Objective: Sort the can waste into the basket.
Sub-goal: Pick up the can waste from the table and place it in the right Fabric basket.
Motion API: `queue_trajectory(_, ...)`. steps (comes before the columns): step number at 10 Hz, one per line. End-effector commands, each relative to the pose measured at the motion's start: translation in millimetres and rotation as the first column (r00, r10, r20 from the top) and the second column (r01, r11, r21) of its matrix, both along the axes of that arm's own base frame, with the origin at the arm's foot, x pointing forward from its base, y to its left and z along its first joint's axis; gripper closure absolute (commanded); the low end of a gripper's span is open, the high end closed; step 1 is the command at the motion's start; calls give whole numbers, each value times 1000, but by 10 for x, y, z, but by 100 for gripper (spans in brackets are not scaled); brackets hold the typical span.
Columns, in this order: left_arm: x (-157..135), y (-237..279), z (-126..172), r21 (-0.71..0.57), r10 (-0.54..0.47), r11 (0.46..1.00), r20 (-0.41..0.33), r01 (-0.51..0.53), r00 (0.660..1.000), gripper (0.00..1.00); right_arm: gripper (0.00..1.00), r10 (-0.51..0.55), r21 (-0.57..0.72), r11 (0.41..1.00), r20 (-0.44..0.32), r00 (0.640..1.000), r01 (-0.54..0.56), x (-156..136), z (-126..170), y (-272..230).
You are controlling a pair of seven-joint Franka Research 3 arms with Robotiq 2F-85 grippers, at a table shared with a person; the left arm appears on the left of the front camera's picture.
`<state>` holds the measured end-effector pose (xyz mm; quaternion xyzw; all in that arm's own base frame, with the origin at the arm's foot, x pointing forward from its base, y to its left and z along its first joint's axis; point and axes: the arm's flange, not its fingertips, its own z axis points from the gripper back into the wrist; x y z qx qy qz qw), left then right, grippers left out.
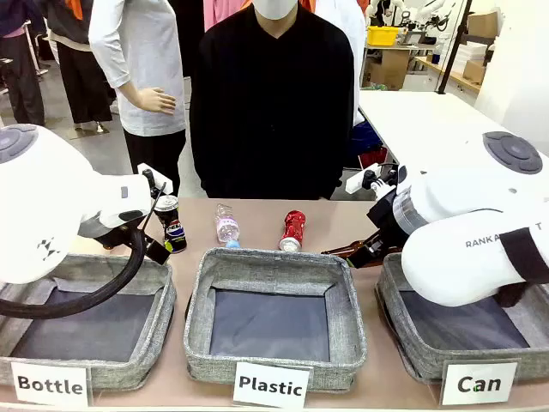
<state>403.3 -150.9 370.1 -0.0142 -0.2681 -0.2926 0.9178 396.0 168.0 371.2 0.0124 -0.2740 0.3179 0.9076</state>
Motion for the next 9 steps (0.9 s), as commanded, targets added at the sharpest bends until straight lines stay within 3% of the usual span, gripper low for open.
queue_trajectory(1, 0, 0, 1, 0, 0, 1000, 0, 0, 1000, 0, 0, 0, 0, 1000, 0, 1000, 0, 0, 0, 0)
queue_trajectory(9, 0, 0, 1, 0, 0, 1000, 0, 0, 1000, 0, 0, 0, 0, 1000, 0, 1000, 0, 0, 0, 0)
